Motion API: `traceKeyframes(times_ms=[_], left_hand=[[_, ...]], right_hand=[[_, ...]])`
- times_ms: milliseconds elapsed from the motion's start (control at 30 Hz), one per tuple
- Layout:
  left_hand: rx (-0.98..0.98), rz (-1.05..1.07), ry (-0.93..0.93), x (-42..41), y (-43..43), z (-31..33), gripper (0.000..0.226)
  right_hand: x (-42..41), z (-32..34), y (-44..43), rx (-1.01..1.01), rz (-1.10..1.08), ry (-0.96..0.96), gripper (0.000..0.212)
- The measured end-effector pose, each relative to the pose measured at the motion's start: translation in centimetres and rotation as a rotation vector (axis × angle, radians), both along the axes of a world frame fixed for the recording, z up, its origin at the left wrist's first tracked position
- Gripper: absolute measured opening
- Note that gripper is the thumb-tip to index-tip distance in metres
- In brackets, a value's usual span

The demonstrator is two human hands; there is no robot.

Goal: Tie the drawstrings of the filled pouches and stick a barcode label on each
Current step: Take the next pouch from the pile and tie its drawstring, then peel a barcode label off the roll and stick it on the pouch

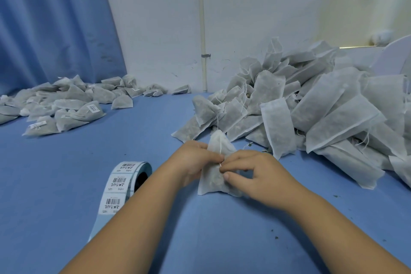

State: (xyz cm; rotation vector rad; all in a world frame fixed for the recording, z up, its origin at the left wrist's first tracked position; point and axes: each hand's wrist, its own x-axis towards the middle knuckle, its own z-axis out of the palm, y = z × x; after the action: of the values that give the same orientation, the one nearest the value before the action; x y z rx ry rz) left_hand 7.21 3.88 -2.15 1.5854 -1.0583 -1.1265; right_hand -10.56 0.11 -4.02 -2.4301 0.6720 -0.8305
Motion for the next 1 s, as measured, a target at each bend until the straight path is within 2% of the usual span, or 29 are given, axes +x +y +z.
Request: traceKeyframes(times_ms=[133, 267, 333, 467, 600, 733, 800, 933, 1000], left_hand=[[-0.085, 0.067, -0.097, -0.2, 0.8, 1.0, 0.012], [-0.211, 0.206, -0.095, 1.0, 2.1, 2.9, 0.007], [-0.301, 0.252, 0.018, 2.4, 3.1, 4.2, 0.008], [-0.482, 0.327, 0.258, 6.2, 5.7, 6.5, 0.010], [-0.566, 0.419, 0.411, 9.7, 7.4, 6.8, 0.021], [-0.564, 0.443, 0.501, 11.4, 8.7, 5.5, 0.022], [-0.552, 0.453, 0.542, 12.1, 9.2, 4.8, 0.024], [-0.523, 0.459, 0.671, 13.3, 9.5, 3.8, 0.018], [-0.514, 0.459, 0.731, 13.9, 9.4, 3.4, 0.016]], right_hand=[[0.2, 0.4, 0.3, 0.122, 0.029, -0.194, 0.018], [0.5, 0.8, 0.7, 0.436, -0.112, -0.494, 0.022], [0.9, 0.6, 1.3, 0.531, -0.142, -0.436, 0.019], [4.1, 0.0, 3.5, 0.630, -0.067, -0.172, 0.012], [9.0, 0.3, 6.3, 0.842, 0.009, -0.068, 0.045], [12.8, 1.1, 8.5, 0.906, 0.025, 0.013, 0.076], [14.1, 1.4, 9.0, 0.915, 0.001, 0.028, 0.068], [15.6, 1.5, 9.2, 1.065, -0.058, -0.129, 0.018], [16.1, 1.6, 8.7, 1.113, -0.053, -0.205, 0.013]])
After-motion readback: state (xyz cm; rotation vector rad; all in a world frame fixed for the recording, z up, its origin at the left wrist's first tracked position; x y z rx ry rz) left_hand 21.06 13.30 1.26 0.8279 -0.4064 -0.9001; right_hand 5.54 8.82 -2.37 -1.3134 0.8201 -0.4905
